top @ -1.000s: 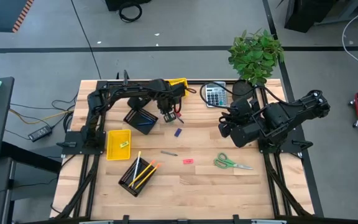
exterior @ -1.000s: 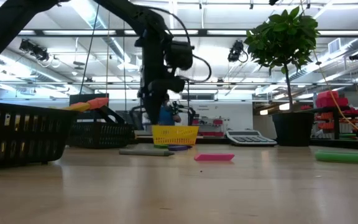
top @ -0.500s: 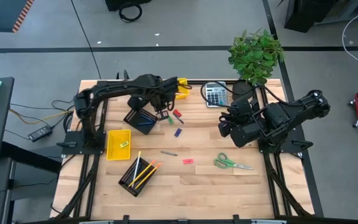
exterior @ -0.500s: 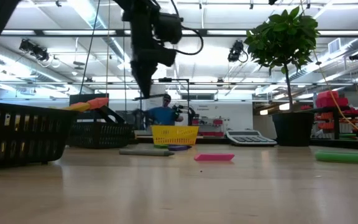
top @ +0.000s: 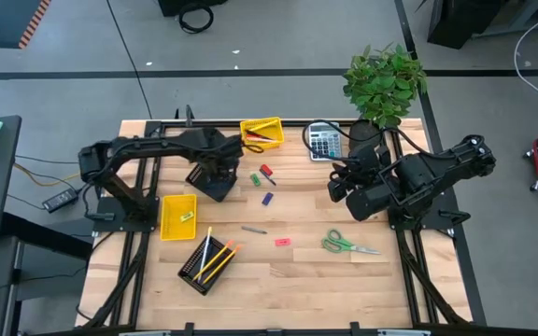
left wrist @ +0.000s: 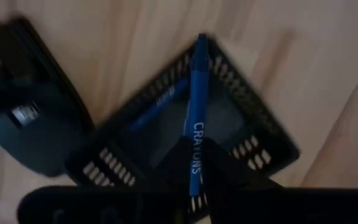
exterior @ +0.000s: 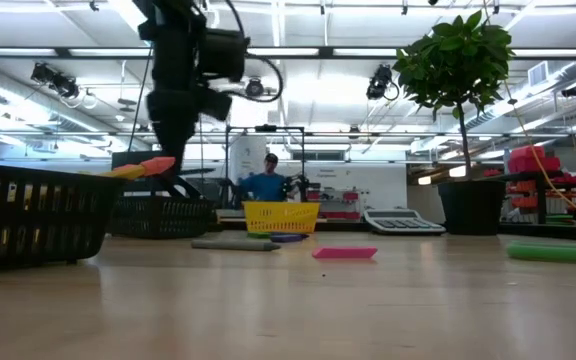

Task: Sort crayons/erasers/pens/pencils in bins
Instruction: Put the blue crayon into the top black basket, then put the blue eraser into the bottom yellow basket

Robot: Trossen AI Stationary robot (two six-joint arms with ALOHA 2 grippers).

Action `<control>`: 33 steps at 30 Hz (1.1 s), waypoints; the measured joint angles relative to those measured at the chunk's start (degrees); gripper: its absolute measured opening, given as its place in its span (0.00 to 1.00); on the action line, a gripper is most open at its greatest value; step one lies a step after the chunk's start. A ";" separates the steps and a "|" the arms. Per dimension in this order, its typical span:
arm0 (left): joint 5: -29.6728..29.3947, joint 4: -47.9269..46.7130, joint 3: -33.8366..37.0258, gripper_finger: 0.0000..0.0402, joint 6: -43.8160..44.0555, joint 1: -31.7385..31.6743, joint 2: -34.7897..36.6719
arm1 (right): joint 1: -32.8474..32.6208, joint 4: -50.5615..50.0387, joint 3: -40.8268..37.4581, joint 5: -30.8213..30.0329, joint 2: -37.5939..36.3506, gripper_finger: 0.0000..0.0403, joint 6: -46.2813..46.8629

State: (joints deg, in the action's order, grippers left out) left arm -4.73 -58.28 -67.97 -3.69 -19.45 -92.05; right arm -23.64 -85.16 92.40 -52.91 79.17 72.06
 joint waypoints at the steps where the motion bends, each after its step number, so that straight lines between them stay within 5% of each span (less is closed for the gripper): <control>1: -0.10 -0.08 0.92 0.09 0.00 -0.11 0.02 | 0.00 -0.01 0.00 -0.16 0.01 0.33 -0.18; 13: -0.18 -0.06 4.30 0.24 1.53 -0.63 -0.07 | 0.00 0.23 0.00 -0.63 0.00 0.33 0.40; 21: 0.72 2.08 -3.41 0.31 2.50 0.68 -0.07 | 0.00 0.34 0.00 -0.63 0.01 0.33 1.02; 33: -4.06 23.08 -8.91 0.28 29.25 9.77 -1.93 | 0.00 1.18 0.00 0.46 0.01 0.33 2.24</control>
State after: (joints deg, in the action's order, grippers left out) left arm -8.78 -35.20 -76.88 25.55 -9.68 -93.97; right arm -23.64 -83.98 92.40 -52.45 79.18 74.30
